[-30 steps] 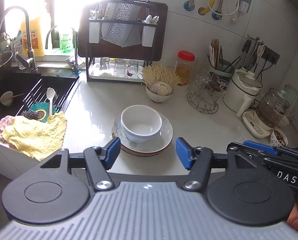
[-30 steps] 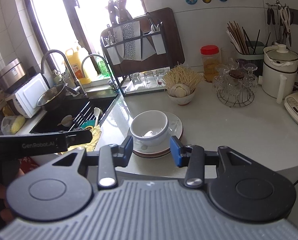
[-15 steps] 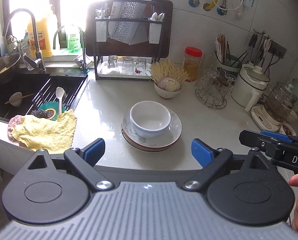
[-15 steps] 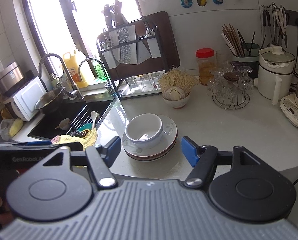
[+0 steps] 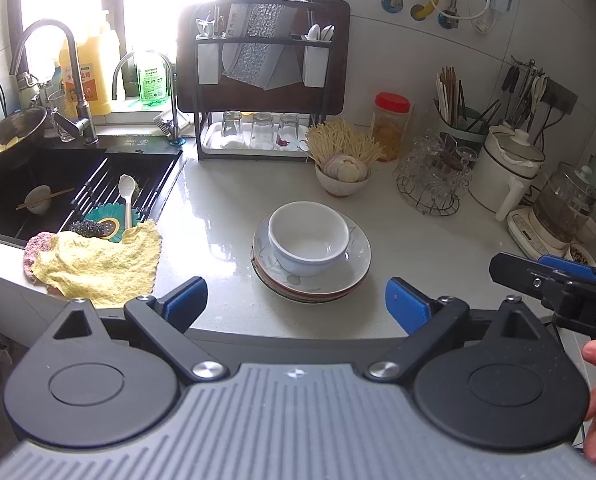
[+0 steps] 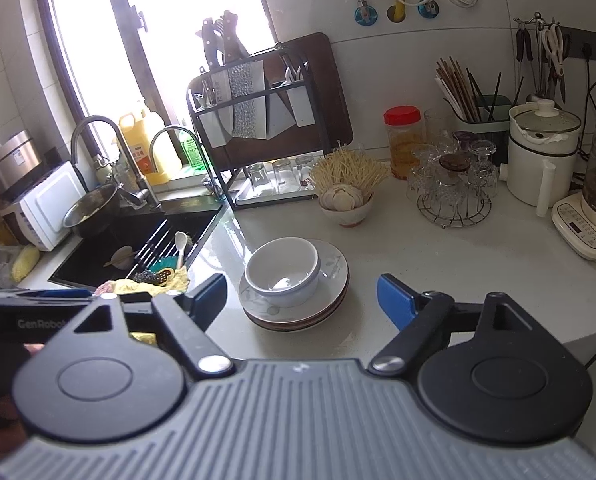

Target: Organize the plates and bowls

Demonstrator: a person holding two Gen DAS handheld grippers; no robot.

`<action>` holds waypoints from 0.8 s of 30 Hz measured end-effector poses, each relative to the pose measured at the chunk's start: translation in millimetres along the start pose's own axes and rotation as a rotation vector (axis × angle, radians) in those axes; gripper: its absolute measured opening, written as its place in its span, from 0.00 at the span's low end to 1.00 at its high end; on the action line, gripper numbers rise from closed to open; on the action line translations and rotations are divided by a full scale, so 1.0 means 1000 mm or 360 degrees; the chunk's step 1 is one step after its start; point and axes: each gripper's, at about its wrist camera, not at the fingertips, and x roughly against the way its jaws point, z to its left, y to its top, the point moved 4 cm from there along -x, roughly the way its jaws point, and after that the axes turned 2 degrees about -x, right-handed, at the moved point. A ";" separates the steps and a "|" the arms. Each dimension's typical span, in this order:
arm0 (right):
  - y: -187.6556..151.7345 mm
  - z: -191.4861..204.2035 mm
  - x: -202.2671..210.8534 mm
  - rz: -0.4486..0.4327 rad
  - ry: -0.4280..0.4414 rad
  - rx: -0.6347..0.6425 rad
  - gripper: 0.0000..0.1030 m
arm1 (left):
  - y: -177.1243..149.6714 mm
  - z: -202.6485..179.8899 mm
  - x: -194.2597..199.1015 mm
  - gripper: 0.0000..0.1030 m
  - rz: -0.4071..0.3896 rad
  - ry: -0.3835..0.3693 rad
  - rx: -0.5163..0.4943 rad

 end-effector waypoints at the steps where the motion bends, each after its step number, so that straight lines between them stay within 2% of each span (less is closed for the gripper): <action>1: 0.000 0.000 0.000 -0.0003 -0.0002 0.0002 0.92 | -0.001 0.000 0.001 0.95 -0.0001 -0.0001 0.0003; 3: -0.001 -0.001 0.001 -0.0015 0.0006 -0.0015 1.00 | -0.001 -0.001 0.001 0.95 0.0000 0.0006 0.0006; 8: -0.004 -0.003 0.002 -0.0018 -0.0004 -0.0041 1.00 | -0.005 0.000 0.003 0.95 0.0006 0.0033 0.0012; 24: -0.010 -0.005 0.009 -0.0012 -0.0023 -0.0021 1.00 | -0.013 -0.010 0.006 0.95 0.0003 -0.0008 -0.0014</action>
